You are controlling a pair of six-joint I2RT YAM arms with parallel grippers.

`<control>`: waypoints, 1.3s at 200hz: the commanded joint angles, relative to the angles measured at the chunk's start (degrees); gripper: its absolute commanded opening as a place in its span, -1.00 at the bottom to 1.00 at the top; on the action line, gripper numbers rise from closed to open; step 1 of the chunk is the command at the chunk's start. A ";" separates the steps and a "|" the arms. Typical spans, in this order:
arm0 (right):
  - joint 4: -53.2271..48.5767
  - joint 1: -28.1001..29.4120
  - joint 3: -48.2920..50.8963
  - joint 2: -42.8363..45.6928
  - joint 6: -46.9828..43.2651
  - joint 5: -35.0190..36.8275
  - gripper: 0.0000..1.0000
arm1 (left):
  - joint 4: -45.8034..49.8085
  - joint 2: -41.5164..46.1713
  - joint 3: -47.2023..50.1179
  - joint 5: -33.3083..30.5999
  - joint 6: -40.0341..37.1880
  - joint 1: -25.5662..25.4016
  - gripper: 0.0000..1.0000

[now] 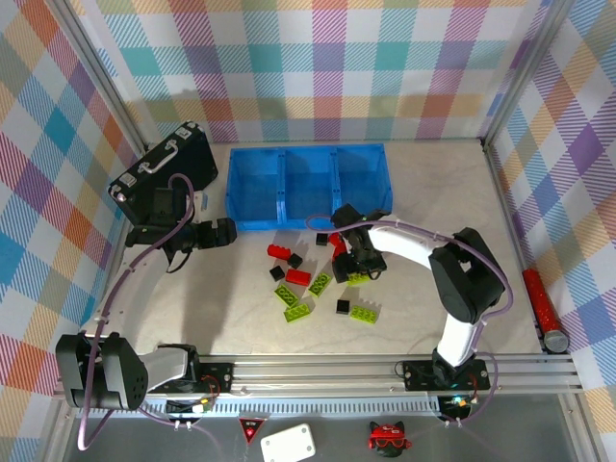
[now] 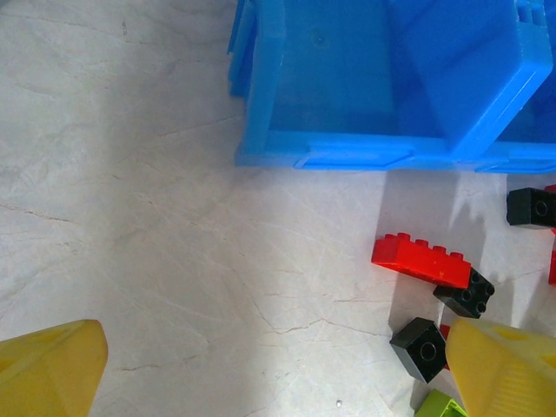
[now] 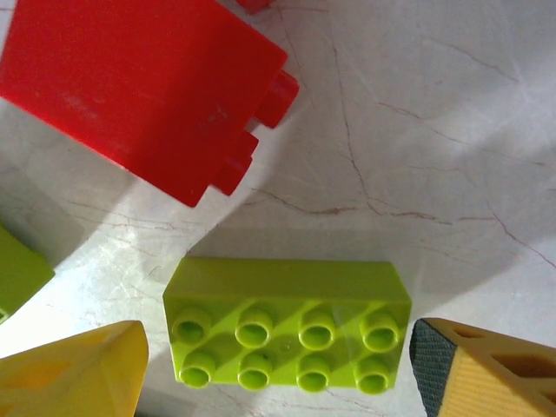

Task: Sort the legos into containers by color
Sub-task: Pick up the lego from the center of the table.

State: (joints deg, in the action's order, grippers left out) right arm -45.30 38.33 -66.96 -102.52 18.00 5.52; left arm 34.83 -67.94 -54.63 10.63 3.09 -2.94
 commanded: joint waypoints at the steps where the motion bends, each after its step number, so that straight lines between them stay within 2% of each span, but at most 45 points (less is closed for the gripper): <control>1: 0.64 0.52 0.68 -0.83 0.88 -0.59 0.59 | 1.05 -0.44 -0.56 0.40 -1.05 -0.37 0.99; 113: -0.27 0.70 1.30 0.71 2.08 0.75 0.23 | 1.38 -0.64 -0.74 0.08 -0.88 -0.36 1.00; 211: -3.06 0.61 -0.28 4.70 2.02 3.38 0.18 | 1.65 0.04 -0.48 -0.32 -0.86 -0.32 1.00; 260: -6.19 -2.50 -7.34 4.29 -0.91 4.81 0.18 | 1.57 0.26 -0.39 -0.17 -0.83 -0.31 1.00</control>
State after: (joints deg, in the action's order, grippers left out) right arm -48.84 37.74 -69.84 -99.07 18.79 9.17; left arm 34.89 -68.51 -54.63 10.41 3.11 -2.94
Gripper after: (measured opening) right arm 0.612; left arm 0.999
